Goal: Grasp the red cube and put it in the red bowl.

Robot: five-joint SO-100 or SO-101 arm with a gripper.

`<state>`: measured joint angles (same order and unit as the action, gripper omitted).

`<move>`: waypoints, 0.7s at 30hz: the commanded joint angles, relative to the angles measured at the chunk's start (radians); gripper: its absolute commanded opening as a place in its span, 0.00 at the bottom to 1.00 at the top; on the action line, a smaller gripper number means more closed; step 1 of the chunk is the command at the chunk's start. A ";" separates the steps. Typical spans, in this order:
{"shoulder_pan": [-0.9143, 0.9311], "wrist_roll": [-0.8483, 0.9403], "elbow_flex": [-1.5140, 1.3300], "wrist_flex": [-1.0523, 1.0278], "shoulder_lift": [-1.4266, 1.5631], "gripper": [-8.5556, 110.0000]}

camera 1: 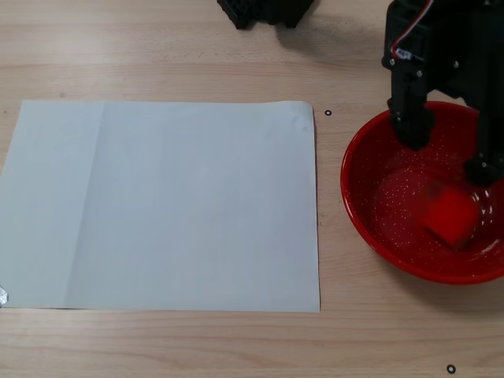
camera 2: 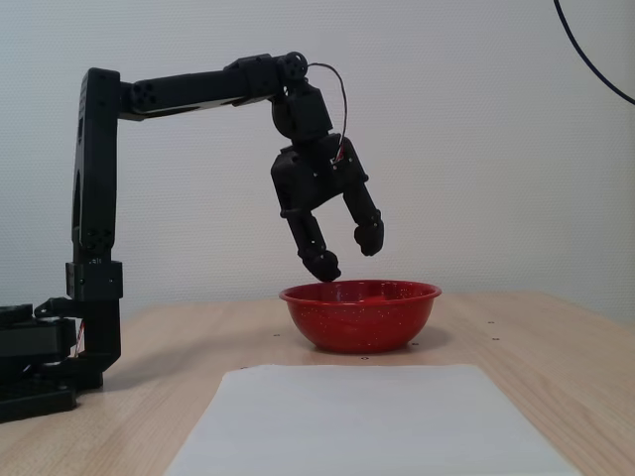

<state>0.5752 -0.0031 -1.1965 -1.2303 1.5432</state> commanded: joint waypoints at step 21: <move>-0.089 0.014 0.190 -0.086 0.141 0.07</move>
<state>0.5062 -0.0031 -1.1336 -1.3039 1.5447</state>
